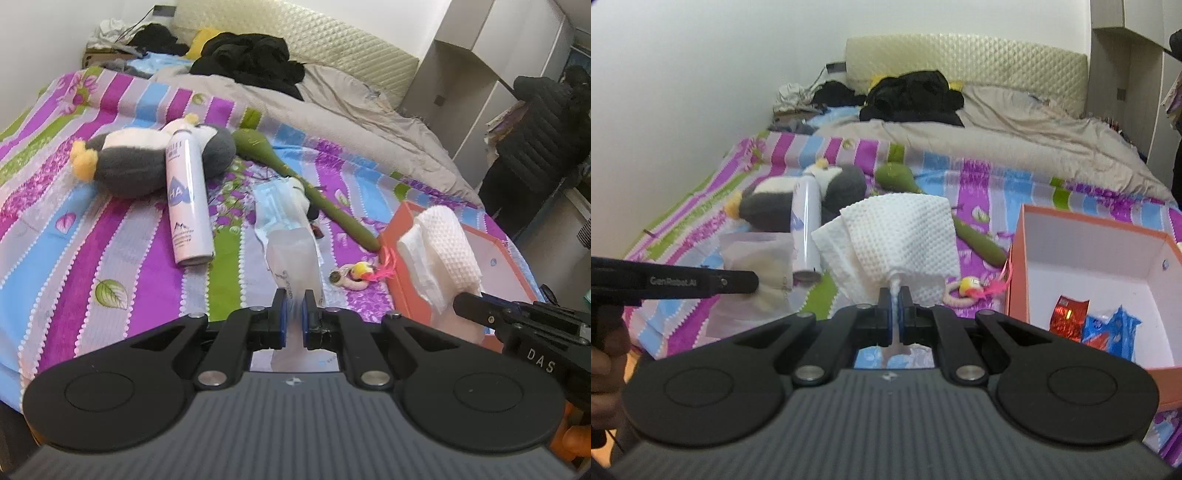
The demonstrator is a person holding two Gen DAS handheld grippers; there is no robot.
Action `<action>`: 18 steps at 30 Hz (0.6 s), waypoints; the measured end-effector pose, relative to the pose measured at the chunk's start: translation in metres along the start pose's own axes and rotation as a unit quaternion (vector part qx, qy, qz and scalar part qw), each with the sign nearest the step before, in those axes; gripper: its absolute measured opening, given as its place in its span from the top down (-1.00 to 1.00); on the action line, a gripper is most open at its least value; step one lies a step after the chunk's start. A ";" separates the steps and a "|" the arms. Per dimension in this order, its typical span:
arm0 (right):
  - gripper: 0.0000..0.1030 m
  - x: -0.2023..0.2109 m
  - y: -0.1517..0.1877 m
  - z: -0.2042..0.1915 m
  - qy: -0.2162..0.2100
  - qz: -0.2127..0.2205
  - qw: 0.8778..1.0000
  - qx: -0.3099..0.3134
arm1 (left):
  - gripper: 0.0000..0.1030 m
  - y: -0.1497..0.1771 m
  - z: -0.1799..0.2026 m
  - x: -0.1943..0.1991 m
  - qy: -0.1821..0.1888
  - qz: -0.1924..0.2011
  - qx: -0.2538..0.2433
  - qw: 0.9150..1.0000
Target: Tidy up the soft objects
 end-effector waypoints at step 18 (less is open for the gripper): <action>0.87 0.023 0.001 0.026 0.011 0.004 0.999 -0.030 | 0.82 -0.006 0.054 0.010 0.022 -0.009 -0.044 0.999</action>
Point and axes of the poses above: each gripper's, at about its wrist camera, not at the fingertips, and x roughly against the way its jaws point, z to its right, y to its underside, the point moved 1 cm from there along -x, roughly the way its jaws point, and after that the axes turned 6 degrees about z, right-handed, at the moved point
